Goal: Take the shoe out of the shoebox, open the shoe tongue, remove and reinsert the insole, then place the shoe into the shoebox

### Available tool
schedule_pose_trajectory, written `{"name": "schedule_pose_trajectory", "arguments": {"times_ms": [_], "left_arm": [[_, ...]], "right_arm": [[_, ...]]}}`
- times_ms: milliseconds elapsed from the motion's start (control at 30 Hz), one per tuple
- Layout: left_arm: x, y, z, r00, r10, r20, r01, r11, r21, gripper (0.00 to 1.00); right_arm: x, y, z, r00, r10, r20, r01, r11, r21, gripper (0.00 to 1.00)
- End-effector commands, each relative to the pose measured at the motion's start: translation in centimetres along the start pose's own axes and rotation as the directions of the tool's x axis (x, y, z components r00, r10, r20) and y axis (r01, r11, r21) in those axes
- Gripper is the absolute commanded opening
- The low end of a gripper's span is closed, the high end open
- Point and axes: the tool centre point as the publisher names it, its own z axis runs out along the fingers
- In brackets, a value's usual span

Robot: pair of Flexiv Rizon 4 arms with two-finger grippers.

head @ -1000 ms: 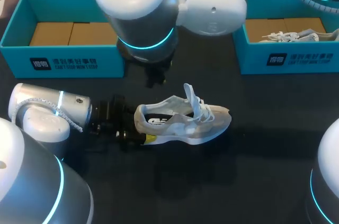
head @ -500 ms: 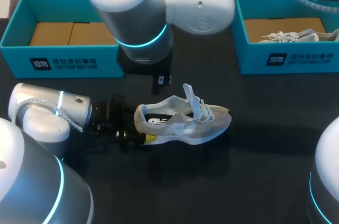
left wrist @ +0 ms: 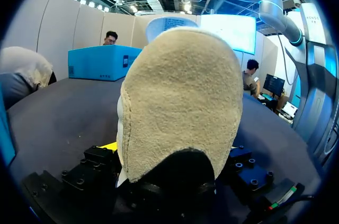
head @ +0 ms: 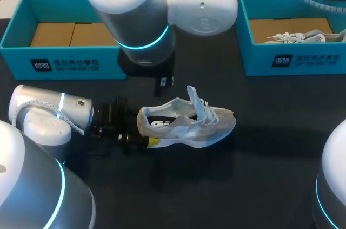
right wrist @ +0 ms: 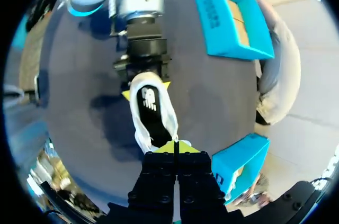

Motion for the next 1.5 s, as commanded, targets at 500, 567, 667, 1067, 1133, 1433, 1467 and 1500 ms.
{"name": "schedule_pose_trajectory", "arguments": {"times_ms": [500,567,667,1067,1133,1433,1467,1500], "left_arm": [[0.0,0.4,0.3,1.0,-0.001,0.002,0.001,1.0,-0.004,0.0],[0.0,0.4,0.3,1.0,-0.001,0.002,0.001,1.0,-0.004,0.0],[0.0,0.4,0.3,1.0,-0.001,0.002,0.001,1.0,-0.004,0.0],[0.0,0.4,0.3,1.0,-0.001,0.002,0.001,1.0,-0.004,0.0],[0.0,0.4,0.3,1.0,-0.001,0.002,0.001,1.0,-0.004,0.0],[0.0,0.4,0.3,1.0,-0.001,0.002,0.001,1.0,-0.004,0.0],[0.0,0.4,0.3,1.0,-0.001,0.002,0.001,1.0,-0.004,0.0],[0.0,0.4,0.3,1.0,-0.001,0.002,0.001,1.0,-0.004,0.0]], "right_arm": [[1.8,1.6,5.5,0.979,-0.161,-0.126,0.15,0.984,-0.096,0.0],[2.0,1.8,6.3,0.974,-0.178,-0.137,0.165,0.981,-0.103,0.0],[2.4,2.0,7.3,0.968,-0.196,-0.159,0.179,0.977,-0.116,0.0],[2.6,2.6,11.4,0.939,-0.25,-0.238,0.217,0.964,-0.154,0.0],[2.7,2.6,12.1,0.933,-0.257,-0.252,0.222,0.962,-0.157,0.0],[3.9,1.5,14.1,0.923,-0.242,-0.3,0.207,0.968,-0.144,0.0],[4.1,1.3,14.2,0.922,-0.237,-0.306,0.202,0.969,-0.143,0.0],[4.3,1.1,14.1,0.92,-0.234,-0.315,0.2,0.97,-0.138,0.0]]}}
